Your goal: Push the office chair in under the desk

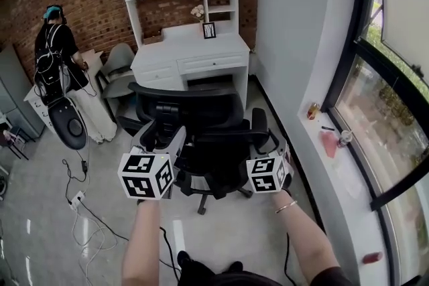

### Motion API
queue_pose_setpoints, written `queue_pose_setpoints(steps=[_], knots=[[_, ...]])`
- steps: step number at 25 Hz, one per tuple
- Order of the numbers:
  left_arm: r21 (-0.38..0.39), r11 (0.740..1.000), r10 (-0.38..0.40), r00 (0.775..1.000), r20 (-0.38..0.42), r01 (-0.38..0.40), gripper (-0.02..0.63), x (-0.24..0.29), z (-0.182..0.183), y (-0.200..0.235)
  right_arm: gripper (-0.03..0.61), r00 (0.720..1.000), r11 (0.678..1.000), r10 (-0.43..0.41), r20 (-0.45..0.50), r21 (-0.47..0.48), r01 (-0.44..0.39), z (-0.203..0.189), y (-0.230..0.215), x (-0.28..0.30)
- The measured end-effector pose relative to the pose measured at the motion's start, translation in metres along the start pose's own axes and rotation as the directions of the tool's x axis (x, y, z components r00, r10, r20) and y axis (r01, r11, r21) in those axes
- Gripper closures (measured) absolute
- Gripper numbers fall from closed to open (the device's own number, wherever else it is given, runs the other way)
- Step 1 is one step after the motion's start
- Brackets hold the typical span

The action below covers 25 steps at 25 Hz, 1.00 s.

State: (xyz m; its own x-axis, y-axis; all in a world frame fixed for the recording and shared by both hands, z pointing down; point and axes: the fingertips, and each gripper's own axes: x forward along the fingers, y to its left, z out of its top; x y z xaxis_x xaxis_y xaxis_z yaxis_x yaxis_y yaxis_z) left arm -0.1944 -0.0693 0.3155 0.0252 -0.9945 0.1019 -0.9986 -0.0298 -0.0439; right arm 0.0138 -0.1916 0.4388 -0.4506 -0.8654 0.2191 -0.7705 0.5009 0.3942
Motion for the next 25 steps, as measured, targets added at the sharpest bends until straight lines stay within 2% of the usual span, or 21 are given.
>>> queue_pose_setpoints(steps=[8, 21, 25], knots=[[-0.010, 0.999, 0.040, 0.999, 0.008, -0.040, 0.331, 0.034, 0.002, -0.016, 0.333, 1.000, 1.000, 0.019, 0.012, -0.008, -0.019, -0.007, -0.031, 0.031], [0.010, 0.999, 0.031, 0.999, 0.017, -0.032, 0.331, 0.118, 0.015, -0.043, 0.334, 0.997, 0.999, 0.049, 0.057, 0.001, -0.049, -0.016, -0.096, 0.102], [0.008, 0.999, 0.053, 0.998, 0.014, -0.053, 0.331, 0.137, 0.013, -0.052, 0.334, 0.995, 0.997, 0.072, 0.069, 0.002, -0.073, -0.024, -0.110, 0.122]])
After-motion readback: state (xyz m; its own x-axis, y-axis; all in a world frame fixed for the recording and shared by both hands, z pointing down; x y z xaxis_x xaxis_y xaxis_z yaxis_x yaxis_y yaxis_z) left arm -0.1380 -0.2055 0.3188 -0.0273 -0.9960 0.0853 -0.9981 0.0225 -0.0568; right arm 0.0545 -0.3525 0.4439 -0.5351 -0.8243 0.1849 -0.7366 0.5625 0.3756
